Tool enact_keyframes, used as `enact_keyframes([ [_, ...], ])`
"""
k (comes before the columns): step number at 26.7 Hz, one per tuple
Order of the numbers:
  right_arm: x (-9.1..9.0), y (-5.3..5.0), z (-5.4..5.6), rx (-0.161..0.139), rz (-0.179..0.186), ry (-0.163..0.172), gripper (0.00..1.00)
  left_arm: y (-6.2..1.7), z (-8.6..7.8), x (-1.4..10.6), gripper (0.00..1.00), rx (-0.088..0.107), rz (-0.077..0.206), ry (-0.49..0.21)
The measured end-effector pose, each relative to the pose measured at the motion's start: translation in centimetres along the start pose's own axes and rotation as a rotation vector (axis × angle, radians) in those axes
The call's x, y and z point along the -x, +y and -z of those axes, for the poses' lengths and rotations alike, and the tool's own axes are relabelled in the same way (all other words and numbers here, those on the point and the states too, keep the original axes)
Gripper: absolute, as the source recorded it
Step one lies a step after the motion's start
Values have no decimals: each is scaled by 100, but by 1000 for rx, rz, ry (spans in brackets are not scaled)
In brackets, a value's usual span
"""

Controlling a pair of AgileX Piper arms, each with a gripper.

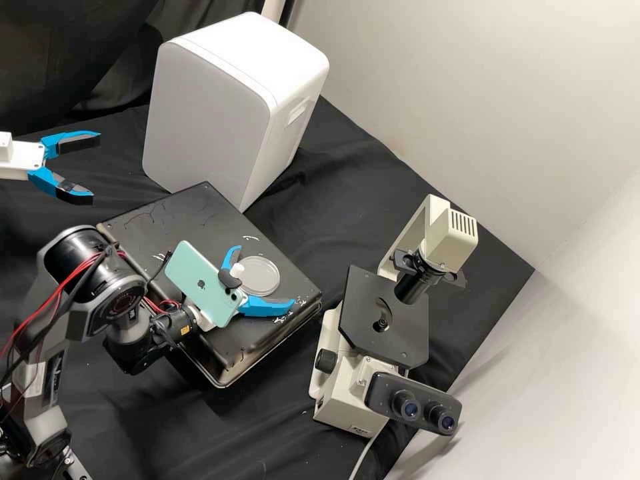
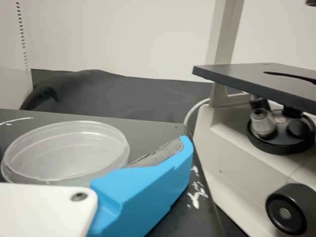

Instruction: Place the petri dish on the microscope

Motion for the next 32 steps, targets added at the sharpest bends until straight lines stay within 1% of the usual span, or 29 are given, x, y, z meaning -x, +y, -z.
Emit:
enact_keyframes([
  [4,-36,-23,5,1,5,5,100,0,0,0,100,0,0,0],
  [7,-49,-38,-3,1,10,3,100,0,0,0,100,0,0,0],
  [11,-61,-42,-7,1,9,3,100,0,0,0,100,0,0,0],
  [12,-61,-40,-5,1,7,5,0,0,0,0,100,0,0,0],
  [32,-61,-40,-5,1,7,5,0,-2,-8,-1,100,0,1,-5],
])
